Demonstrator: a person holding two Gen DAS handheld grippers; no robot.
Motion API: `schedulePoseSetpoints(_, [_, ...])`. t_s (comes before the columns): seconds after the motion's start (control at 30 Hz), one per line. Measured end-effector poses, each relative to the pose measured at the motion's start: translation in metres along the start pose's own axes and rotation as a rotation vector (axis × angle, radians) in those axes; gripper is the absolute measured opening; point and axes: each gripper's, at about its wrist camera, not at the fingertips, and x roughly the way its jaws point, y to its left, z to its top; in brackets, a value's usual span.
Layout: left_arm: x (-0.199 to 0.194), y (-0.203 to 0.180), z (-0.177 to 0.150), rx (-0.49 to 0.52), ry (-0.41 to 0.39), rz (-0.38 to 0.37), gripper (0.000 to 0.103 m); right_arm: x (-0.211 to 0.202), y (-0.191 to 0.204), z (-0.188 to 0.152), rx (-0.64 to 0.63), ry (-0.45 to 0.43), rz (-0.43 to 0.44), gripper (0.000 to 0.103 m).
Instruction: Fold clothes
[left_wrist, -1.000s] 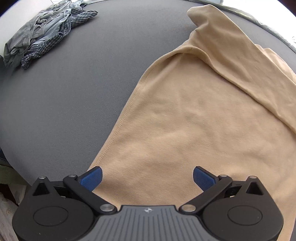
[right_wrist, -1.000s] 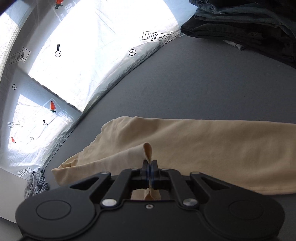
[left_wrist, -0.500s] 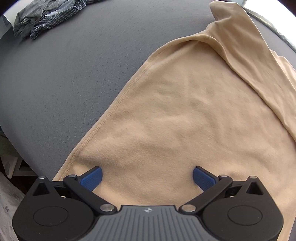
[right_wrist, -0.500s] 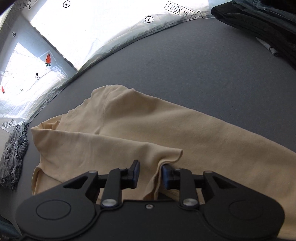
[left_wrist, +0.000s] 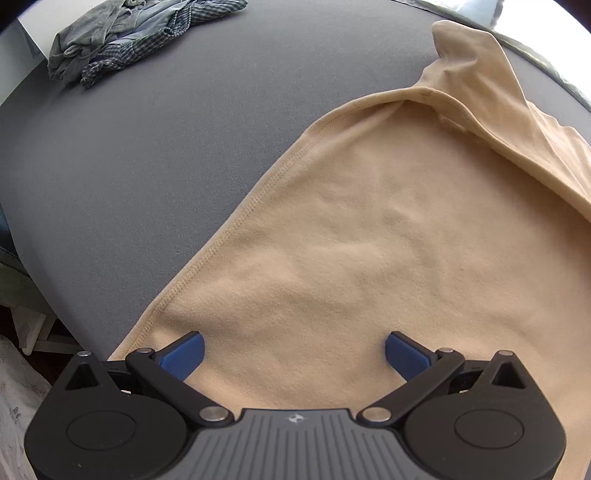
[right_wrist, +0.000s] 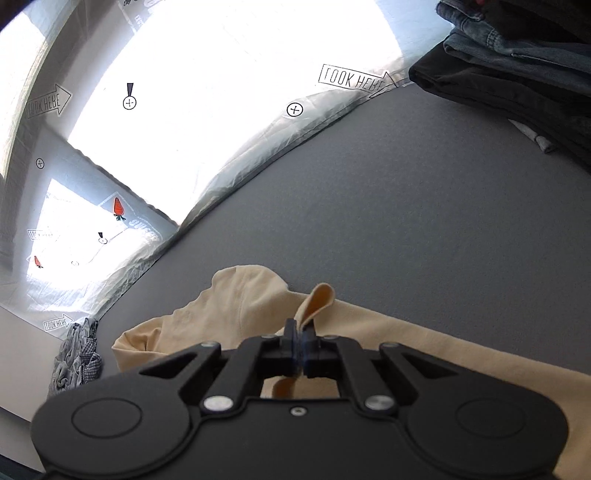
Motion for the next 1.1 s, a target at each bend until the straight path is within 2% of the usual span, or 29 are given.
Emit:
schedulePoseSetpoints(0.1, [-0.016, -0.002, 0.004, 0.03, -0.064, 0.021, 0.103, -0.006, -0.008, 0.011, -0.017, -0.032, -0.021, 0.003])
schedulePoseSetpoints(0.2, [-0.033, -0.002, 0.01, 0.016, -0.101, -0.013, 0.103, -0.009, -0.019, 0.021, -0.029, -0.056, -0.056, 0.003])
schedulePoseSetpoints(0.3, [-0.047, -0.012, 0.007, -0.013, -0.125, -0.059, 0.103, -0.013, -0.031, 0.03, -0.024, -0.075, -0.084, 0.003])
schedulePoseSetpoints(0.43, [-0.042, -0.001, 0.025, -0.046, -0.123, -0.074, 0.103, -0.013, -0.045, 0.037, -0.024, -0.087, -0.126, 0.002])
schedulePoseSetpoints(0.57, [-0.026, 0.018, 0.035, -0.069, -0.099, -0.052, 0.103, -0.005, -0.047, 0.031, -0.099, -0.067, -0.215, 0.002])
schedulePoseSetpoints(0.67, [-0.014, 0.033, 0.038, -0.074, -0.08, -0.041, 0.103, 0.012, -0.047, 0.022, -0.174, 0.015, -0.314, 0.003])
schedulePoseSetpoints(0.73, [-0.007, 0.04, 0.037, -0.069, -0.068, -0.034, 0.103, 0.022, -0.048, 0.018, -0.181, 0.04, -0.344, 0.004])
schedulePoseSetpoints(0.83, [-0.002, 0.045, 0.034, -0.056, -0.058, -0.03, 0.103, 0.02, -0.04, 0.016, -0.199, 0.027, -0.392, 0.016])
schedulePoseSetpoints(0.9, [-0.005, 0.048, 0.03, -0.047, -0.068, -0.045, 0.103, 0.005, -0.032, 0.013, -0.183, -0.032, -0.386, 0.039])
schedulePoseSetpoints(0.93, [-0.006, 0.05, 0.029, -0.041, -0.075, -0.056, 0.103, -0.005, -0.027, 0.01, -0.165, -0.064, -0.371, 0.043])
schedulePoseSetpoints(1.1, [-0.008, 0.066, 0.026, -0.019, -0.1, -0.101, 0.103, -0.033, -0.006, -0.022, -0.066, -0.082, -0.266, 0.039])
